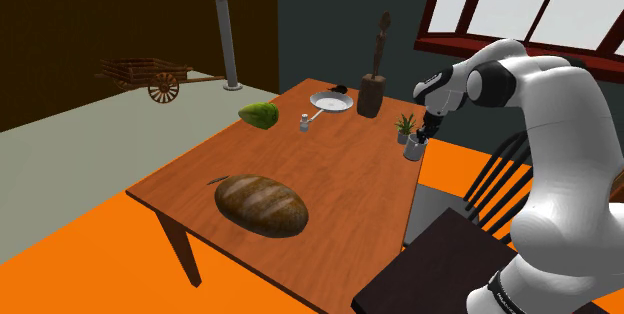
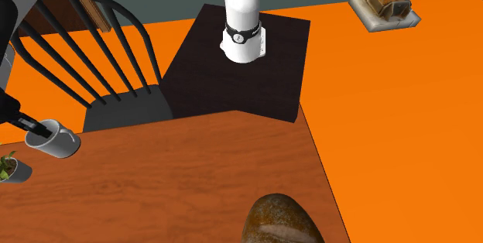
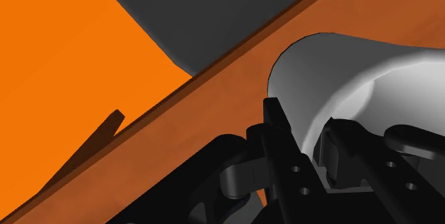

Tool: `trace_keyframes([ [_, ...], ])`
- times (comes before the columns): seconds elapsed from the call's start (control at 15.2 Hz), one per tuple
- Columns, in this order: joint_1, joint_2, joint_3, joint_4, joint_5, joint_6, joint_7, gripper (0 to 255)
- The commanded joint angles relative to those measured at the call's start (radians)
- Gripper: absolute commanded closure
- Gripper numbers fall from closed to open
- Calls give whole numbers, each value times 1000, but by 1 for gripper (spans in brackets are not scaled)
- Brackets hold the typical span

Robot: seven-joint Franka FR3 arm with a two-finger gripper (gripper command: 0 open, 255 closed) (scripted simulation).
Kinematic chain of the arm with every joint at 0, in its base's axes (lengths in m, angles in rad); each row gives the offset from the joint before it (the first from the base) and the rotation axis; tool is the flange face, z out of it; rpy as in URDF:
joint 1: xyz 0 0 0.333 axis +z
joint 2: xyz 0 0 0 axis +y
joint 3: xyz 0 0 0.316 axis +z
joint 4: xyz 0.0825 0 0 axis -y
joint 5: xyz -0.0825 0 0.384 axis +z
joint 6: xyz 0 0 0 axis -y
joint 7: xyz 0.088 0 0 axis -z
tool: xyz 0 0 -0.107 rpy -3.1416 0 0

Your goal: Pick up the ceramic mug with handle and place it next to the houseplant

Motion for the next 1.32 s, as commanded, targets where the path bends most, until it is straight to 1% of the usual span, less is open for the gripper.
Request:
trace_keyframes([
  [0.0,0,0,0,1,0,0,0,255],
  [0.07,0,0,0,1,0,0,0,255],
  [0.13,0,0,0,1,0,0,0,0],
  [0.46,0,0,0,1,0,0,0,0],
  [0.73,6,-75,-18,7,-21,-81,11,0],
  [1.25,6,-75,-18,7,-21,-80,11,0],
])
